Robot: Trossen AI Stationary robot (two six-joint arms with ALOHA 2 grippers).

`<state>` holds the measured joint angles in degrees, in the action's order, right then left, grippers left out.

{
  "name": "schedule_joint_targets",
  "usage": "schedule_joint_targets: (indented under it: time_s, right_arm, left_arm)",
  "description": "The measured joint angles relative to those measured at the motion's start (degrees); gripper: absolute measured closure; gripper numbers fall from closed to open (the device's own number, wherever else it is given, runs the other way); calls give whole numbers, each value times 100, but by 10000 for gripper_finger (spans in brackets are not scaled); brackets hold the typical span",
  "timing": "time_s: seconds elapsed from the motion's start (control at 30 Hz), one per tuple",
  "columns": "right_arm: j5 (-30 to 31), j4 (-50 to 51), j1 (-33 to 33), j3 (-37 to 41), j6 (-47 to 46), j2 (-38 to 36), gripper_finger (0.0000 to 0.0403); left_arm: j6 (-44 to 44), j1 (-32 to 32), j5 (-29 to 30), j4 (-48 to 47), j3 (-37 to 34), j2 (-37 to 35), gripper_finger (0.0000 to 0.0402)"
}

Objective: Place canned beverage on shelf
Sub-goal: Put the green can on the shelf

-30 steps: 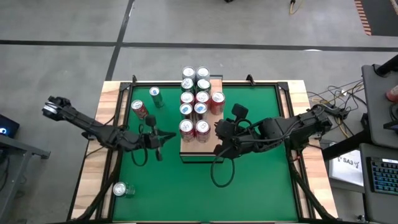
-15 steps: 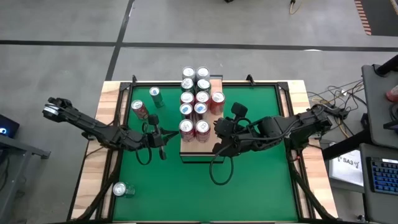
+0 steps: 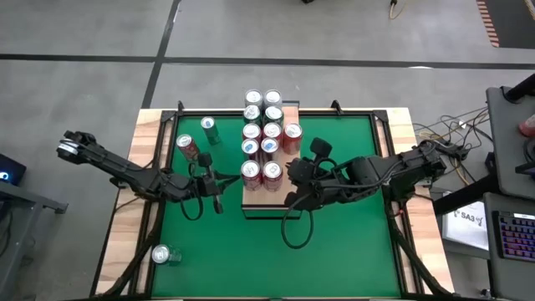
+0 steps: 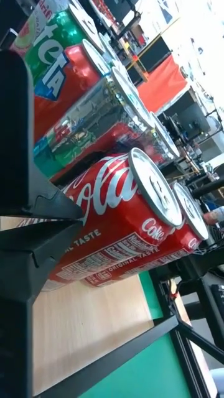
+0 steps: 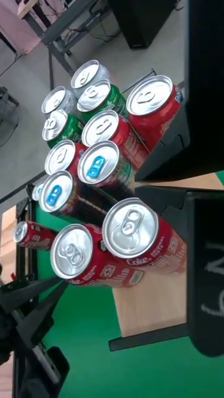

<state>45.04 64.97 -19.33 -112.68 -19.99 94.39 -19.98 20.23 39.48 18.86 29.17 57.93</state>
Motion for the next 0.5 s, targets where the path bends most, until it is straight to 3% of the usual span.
schedule_joint_targets:
  time_s: [0.3,0.4,0.5]
  right_arm:
    - [-23,-75,0,45,56,1,390]
    - [-56,-68,-2,53,131,2,390]
    - [-146,-68,0,61,312,2,390]
  left_arm:
    - [309,332,413,-305,129,-329,401]
    - [591,576,498,-1165,506,-526,401]
    - [1385,692,495,-2638,1193,-603,401]
